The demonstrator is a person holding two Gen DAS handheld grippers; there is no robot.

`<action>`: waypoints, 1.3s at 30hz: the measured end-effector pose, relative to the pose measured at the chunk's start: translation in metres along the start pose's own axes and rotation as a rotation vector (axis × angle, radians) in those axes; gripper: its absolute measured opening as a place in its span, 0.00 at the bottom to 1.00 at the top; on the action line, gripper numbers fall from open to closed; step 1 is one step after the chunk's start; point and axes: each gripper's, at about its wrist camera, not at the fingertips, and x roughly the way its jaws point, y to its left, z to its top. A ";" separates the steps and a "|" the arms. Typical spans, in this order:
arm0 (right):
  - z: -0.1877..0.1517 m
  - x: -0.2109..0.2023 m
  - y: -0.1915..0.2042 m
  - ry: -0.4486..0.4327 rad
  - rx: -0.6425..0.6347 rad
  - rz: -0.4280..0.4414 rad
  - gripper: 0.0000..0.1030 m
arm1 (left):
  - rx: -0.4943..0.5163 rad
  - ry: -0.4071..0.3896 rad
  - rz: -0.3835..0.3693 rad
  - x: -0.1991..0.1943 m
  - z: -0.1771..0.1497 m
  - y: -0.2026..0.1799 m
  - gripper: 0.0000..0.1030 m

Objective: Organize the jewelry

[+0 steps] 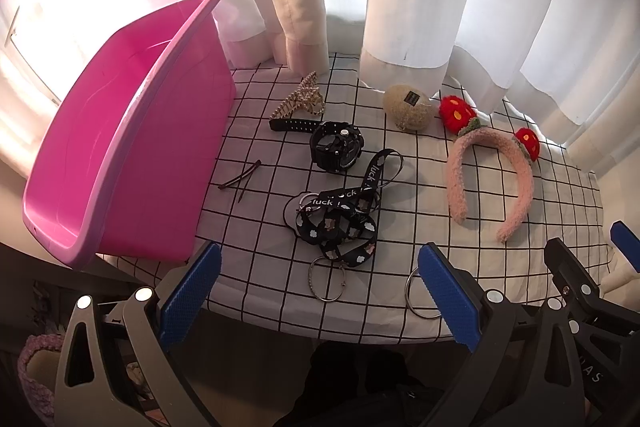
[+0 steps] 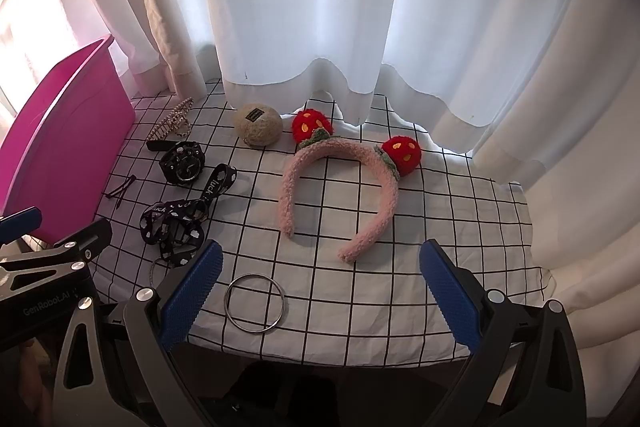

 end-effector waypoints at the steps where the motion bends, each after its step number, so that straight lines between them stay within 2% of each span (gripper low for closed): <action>1: 0.000 0.000 0.000 0.001 -0.001 0.001 0.91 | 0.001 0.002 -0.001 0.001 0.000 0.000 0.94; 10: -0.010 0.007 0.005 0.028 -0.013 0.015 0.91 | 0.006 0.027 -0.015 0.009 -0.008 0.002 0.94; 14: -0.017 0.016 0.010 0.054 -0.028 0.024 0.91 | 0.007 0.066 -0.044 0.022 -0.015 0.006 0.94; 28: -0.062 0.083 0.031 0.158 -0.070 0.091 0.92 | 0.012 0.117 -0.084 0.079 -0.055 0.029 0.94; 39: -0.081 0.122 0.048 0.194 -0.078 0.099 0.91 | 0.025 0.115 -0.108 0.113 -0.062 0.034 0.94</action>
